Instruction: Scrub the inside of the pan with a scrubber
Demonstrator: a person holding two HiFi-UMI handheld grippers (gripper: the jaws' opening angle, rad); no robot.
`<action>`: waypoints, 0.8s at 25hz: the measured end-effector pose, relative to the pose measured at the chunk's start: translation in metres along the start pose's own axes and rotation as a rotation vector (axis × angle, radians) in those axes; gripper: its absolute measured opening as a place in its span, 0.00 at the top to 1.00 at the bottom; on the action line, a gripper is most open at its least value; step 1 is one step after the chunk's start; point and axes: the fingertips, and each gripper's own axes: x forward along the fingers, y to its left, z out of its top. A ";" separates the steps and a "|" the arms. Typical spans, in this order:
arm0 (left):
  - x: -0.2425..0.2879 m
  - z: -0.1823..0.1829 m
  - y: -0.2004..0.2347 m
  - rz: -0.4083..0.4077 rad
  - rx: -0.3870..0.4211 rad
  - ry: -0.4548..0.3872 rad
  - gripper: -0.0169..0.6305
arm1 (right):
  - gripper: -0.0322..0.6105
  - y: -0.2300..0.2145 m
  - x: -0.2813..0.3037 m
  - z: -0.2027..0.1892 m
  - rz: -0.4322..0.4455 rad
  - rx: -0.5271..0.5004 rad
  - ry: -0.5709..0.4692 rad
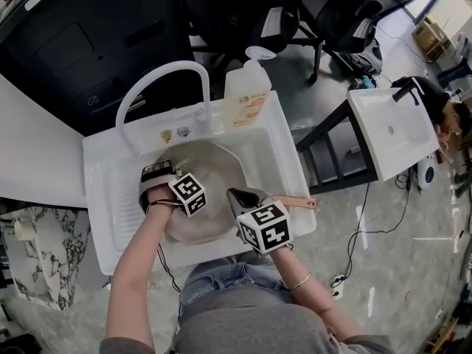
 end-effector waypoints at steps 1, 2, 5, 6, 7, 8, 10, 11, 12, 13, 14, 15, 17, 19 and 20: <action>-0.001 0.005 0.007 0.046 0.006 -0.022 0.88 | 0.93 -0.003 -0.002 0.000 -0.011 0.004 -0.003; -0.004 0.009 0.013 0.094 0.008 -0.046 0.88 | 0.93 -0.005 -0.004 0.000 -0.022 0.010 -0.007; -0.016 0.017 0.035 0.241 -0.007 -0.123 0.88 | 0.93 -0.011 -0.010 -0.001 -0.054 0.027 -0.017; -0.021 0.018 0.043 0.283 -0.023 -0.153 0.88 | 0.93 -0.012 -0.012 -0.002 -0.063 0.031 -0.019; -0.027 0.019 0.050 0.320 -0.045 -0.185 0.88 | 0.93 -0.012 -0.013 -0.004 -0.071 0.034 -0.021; -0.034 0.020 0.057 0.350 -0.071 -0.221 0.88 | 0.93 -0.012 -0.014 -0.005 -0.079 0.036 -0.022; -0.049 0.023 0.069 0.397 -0.121 -0.304 0.88 | 0.93 -0.010 -0.016 -0.007 -0.092 0.038 -0.027; -0.058 0.026 0.073 0.413 -0.145 -0.353 0.88 | 0.93 -0.009 -0.017 -0.007 -0.099 0.038 -0.030; -0.068 0.029 0.076 0.424 -0.170 -0.405 0.88 | 0.93 -0.008 -0.018 -0.008 -0.106 0.039 -0.033; -0.079 0.033 0.078 0.428 -0.202 -0.459 0.88 | 0.93 -0.007 -0.019 -0.008 -0.114 0.040 -0.037; -0.089 0.036 0.080 0.423 -0.243 -0.514 0.88 | 0.93 -0.005 -0.020 -0.008 -0.122 0.041 -0.041; -0.100 0.040 0.080 0.412 -0.291 -0.569 0.88 | 0.93 -0.004 -0.021 -0.009 -0.130 0.042 -0.046; -0.120 0.045 0.081 0.373 -0.399 -0.678 0.88 | 0.93 -0.001 -0.022 -0.009 -0.145 0.043 -0.060; -0.138 0.047 0.079 0.312 -0.524 -0.783 0.88 | 0.93 0.002 -0.023 -0.007 -0.159 0.043 -0.085; -0.147 0.047 0.077 0.277 -0.588 -0.829 0.88 | 0.93 0.004 -0.025 -0.005 -0.164 0.044 -0.103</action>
